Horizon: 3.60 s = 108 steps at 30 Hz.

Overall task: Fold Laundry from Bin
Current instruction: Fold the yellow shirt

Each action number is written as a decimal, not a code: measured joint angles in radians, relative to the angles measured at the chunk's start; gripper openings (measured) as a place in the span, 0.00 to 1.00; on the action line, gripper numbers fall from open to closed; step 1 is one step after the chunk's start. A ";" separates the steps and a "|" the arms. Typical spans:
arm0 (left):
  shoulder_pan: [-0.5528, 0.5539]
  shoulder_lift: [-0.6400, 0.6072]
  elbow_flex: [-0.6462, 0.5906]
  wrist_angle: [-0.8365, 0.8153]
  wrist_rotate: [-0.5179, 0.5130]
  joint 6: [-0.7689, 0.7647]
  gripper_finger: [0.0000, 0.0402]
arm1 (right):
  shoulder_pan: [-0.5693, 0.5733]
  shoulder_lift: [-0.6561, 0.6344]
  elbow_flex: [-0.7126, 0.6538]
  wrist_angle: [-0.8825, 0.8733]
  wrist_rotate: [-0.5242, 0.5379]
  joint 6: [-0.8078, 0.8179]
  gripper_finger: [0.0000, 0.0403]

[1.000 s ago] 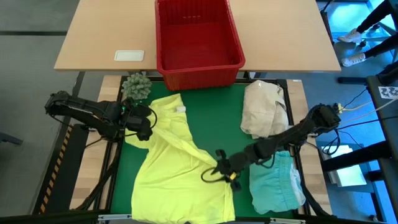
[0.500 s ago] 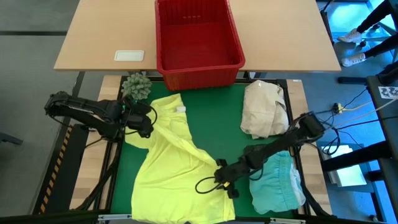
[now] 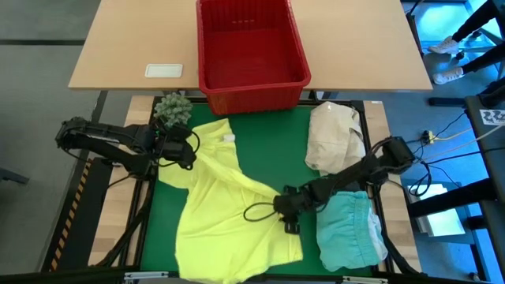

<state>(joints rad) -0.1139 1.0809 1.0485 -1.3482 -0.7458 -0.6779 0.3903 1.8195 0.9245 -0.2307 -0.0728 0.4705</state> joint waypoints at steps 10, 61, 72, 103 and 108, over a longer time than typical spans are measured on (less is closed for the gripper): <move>0.046 0.000 0.000 0.061 -0.066 0.030 0.00 | -0.145 -0.128 -0.009 -0.424 0.171 0.000 0.36; 0.090 0.000 0.001 0.176 0.008 0.158 0.00 | 0.134 -0.049 0.192 -0.765 0.187 -0.319 0.37; 0.090 0.000 0.001 0.175 0.012 0.164 0.00 | 0.133 -0.029 0.192 -0.727 0.218 -0.329 0.37; 0.085 -0.008 0.053 0.098 0.065 0.184 0.00 | 0.147 -0.005 0.565 -1.041 0.469 -0.296 0.00; 0.058 -0.018 0.170 -0.014 0.045 0.154 0.00 | 0.165 -0.005 0.669 -1.053 0.544 -0.318 0.00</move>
<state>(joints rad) -0.0564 1.0634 1.2187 -1.3622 -0.7007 -0.5237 0.5555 1.8149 1.5931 -1.2840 0.4709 0.1521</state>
